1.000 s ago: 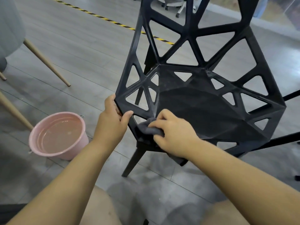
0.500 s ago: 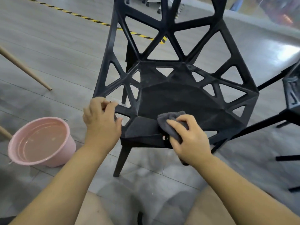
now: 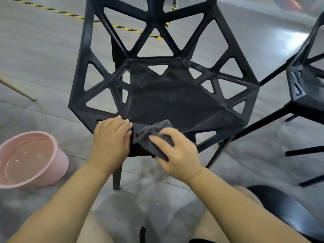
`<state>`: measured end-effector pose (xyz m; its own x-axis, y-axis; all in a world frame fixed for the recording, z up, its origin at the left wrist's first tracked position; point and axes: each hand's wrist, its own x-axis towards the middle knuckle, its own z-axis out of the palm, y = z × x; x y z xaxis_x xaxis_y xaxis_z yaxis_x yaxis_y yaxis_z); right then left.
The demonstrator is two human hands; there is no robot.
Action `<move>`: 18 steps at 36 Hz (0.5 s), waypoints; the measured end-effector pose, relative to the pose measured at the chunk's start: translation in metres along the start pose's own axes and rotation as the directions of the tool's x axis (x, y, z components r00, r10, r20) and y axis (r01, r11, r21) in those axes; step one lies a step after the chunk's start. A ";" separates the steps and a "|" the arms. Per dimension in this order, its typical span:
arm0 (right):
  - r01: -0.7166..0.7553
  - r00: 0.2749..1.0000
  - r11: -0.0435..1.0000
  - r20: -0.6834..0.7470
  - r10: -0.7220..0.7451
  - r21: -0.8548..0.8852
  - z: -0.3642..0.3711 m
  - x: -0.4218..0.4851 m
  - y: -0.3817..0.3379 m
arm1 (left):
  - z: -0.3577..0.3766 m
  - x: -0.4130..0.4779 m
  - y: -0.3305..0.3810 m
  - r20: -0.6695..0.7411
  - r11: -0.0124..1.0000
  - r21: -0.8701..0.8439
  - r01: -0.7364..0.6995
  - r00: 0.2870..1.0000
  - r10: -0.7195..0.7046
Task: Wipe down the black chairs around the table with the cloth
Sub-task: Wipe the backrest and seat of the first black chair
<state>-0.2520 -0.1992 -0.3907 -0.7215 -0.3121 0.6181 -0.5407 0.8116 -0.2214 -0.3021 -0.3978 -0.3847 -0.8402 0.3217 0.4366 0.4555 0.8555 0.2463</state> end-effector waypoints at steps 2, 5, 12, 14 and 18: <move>-0.083 0.993 0.996 -0.083 0.080 -0.039 -0.010 -0.006 0.018 | 0.001 -0.001 0.000 0.007 1.000 -0.013 -0.001 1.000 0.001; -0.244 0.954 0.969 -0.185 0.235 -0.027 -0.017 -0.010 0.025 | 0.002 0.000 0.000 0.015 1.000 -0.025 -0.007 1.000 0.007; -0.082 0.994 0.997 -0.067 0.083 0.012 0.008 -0.018 -0.015 | 0.003 -0.002 -0.007 -0.011 0.998 -0.021 -0.062 0.998 0.061; -0.022 1.000 1.000 -0.010 0.022 0.011 0.001 -0.017 -0.007 | 0.003 -0.002 -0.008 -0.011 0.997 -0.037 -0.074 0.997 0.074; -0.153 0.985 0.985 -0.092 0.146 -0.083 -0.029 -0.018 0.040 | 0.002 0.000 -0.004 0.009 0.998 -0.019 -0.057 0.998 0.057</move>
<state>-0.2476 -0.1466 -0.3888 -0.7500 -0.1438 0.6456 -0.3860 0.8878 -0.2505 -0.3043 -0.4003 -0.3870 -0.8153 0.3737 0.4422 0.5083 0.8278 0.2376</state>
